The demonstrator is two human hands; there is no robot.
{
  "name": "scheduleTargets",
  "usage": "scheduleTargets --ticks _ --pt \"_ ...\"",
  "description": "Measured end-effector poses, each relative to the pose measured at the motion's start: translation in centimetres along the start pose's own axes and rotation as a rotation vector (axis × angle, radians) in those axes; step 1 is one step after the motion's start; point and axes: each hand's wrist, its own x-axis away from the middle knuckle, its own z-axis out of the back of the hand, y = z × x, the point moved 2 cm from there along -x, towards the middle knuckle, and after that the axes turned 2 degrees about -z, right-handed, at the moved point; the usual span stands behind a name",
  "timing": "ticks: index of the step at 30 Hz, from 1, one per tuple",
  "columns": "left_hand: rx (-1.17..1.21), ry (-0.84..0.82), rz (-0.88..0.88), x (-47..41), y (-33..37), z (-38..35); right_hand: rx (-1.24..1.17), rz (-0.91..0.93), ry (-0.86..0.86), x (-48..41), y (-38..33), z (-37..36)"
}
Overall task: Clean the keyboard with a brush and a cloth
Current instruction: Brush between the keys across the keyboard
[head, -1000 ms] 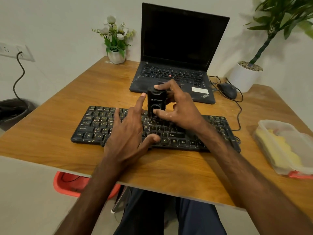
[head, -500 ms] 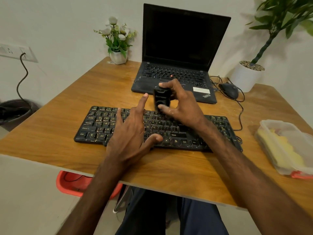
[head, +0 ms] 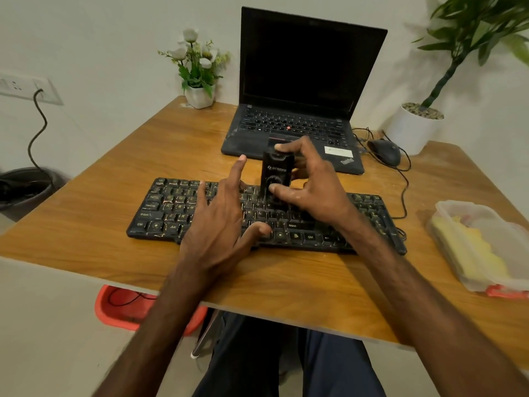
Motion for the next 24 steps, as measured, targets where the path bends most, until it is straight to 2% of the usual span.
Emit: scheduleTargets --ticks 4,8,11,16,24 --pt "0.007 0.003 -0.022 -0.1 -0.3 -0.1 -0.018 0.092 -0.093 1.5 -0.5 -1.1" --pt "-0.005 0.020 0.003 0.0 0.0 0.0 0.081 0.033 0.031 -0.3 1.5 0.6" --pt "0.014 0.023 0.012 0.0 0.1 0.1 0.059 -0.009 0.090 -2.1 2.6 1.1" --pt "0.020 0.026 0.019 0.0 -0.1 0.1 0.044 0.051 -0.003 -2.9 2.3 -1.0" --pt "0.021 0.049 0.010 0.0 0.0 0.0 0.203 -0.004 -0.035 -1.0 3.4 3.6"
